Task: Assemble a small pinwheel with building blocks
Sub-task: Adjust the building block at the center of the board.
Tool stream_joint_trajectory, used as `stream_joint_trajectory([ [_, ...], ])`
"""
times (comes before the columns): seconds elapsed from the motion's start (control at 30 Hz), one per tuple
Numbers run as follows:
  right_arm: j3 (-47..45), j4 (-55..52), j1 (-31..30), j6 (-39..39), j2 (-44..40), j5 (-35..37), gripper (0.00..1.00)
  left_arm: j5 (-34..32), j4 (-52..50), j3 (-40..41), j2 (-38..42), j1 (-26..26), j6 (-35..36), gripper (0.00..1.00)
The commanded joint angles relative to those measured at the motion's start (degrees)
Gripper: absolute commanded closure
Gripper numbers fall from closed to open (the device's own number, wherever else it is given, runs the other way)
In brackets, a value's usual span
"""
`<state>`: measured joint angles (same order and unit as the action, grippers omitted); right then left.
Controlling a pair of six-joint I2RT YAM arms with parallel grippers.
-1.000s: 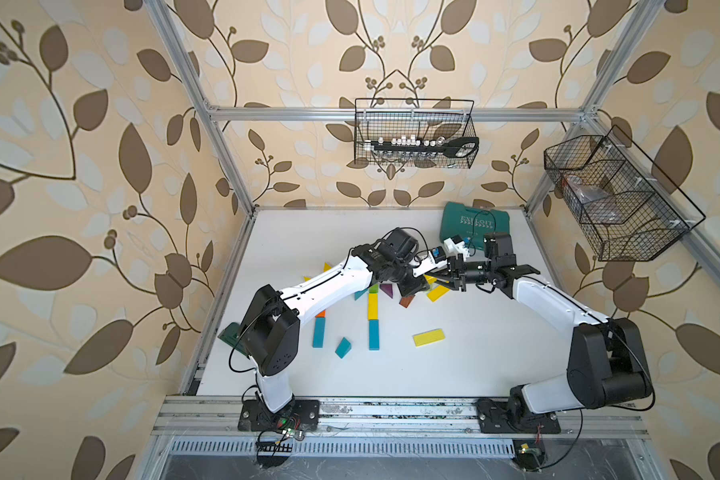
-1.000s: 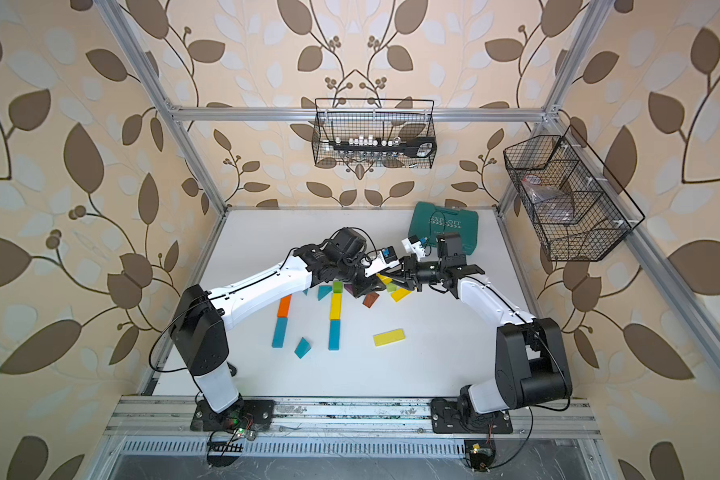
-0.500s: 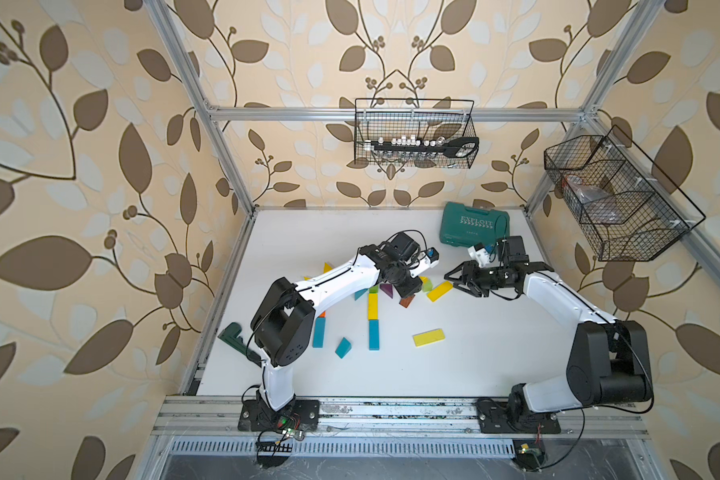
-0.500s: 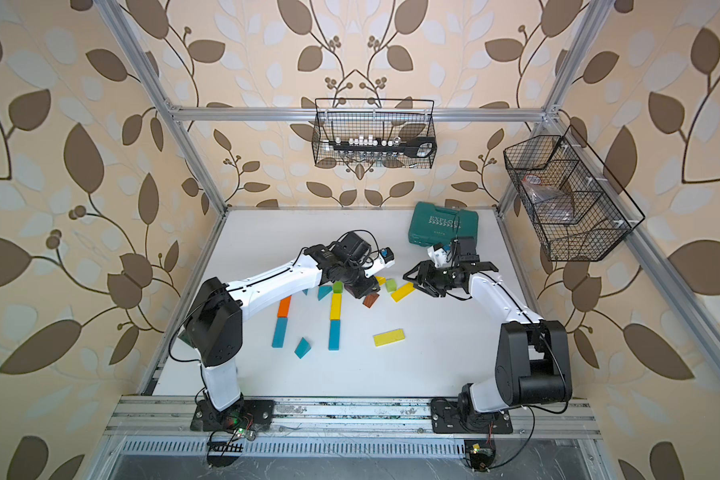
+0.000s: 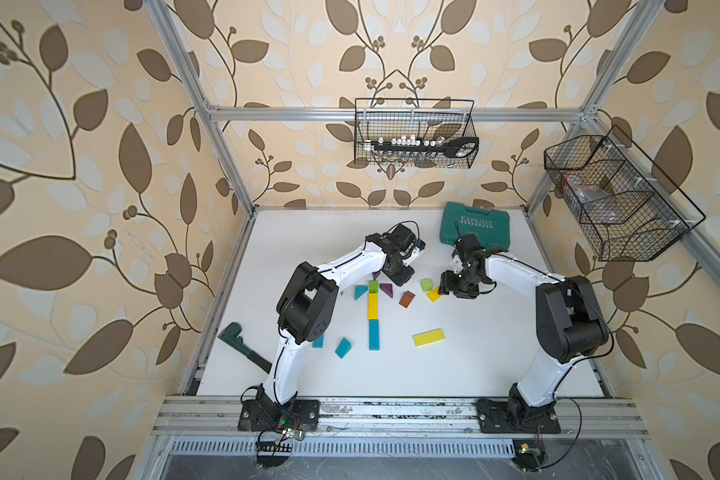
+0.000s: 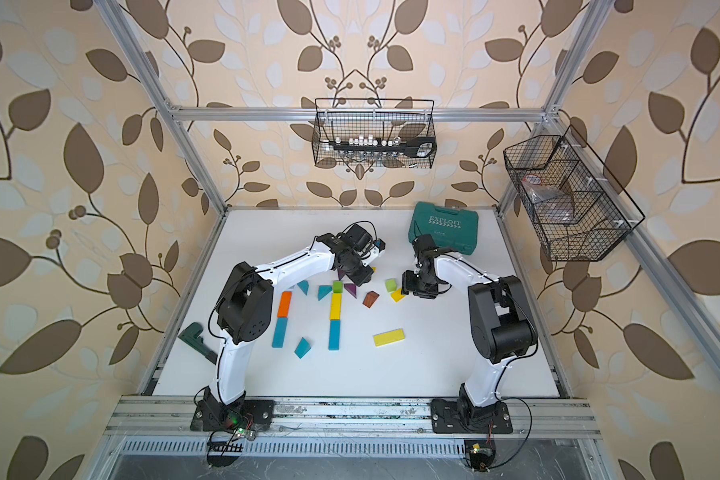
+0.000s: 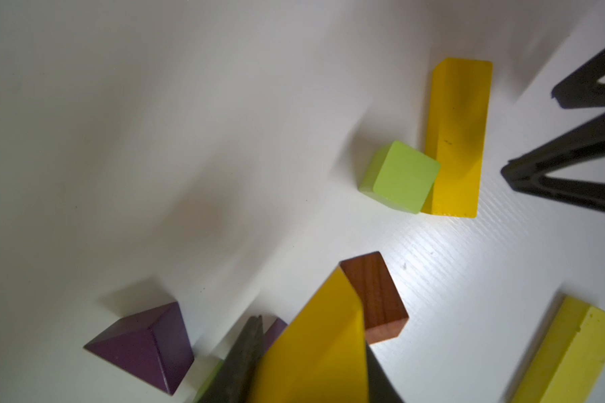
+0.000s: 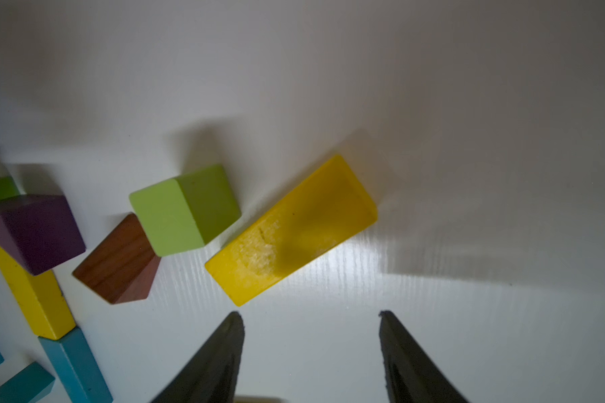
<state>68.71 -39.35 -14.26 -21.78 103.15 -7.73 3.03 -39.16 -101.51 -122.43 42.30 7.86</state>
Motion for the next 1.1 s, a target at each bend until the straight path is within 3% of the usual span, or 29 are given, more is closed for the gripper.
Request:
stream_joint_trajectory([
  [0.0,3.3,-1.1,-1.7,0.7,2.7,3.8,0.36,-0.6,-2.1,-3.3,-1.8,0.0,0.0,0.81],
  [0.57,8.3,-3.7,-2.5,1.3,11.0,12.7,0.36,2.7,-4.8,-6.9,-7.3,0.0,-0.7,0.8],
  [1.07,-1.0,-2.0,-0.1,5.6,2.0,10.1,0.45,3.4,-5.2,-6.9,-8.4,1.5,-0.2,0.79],
])
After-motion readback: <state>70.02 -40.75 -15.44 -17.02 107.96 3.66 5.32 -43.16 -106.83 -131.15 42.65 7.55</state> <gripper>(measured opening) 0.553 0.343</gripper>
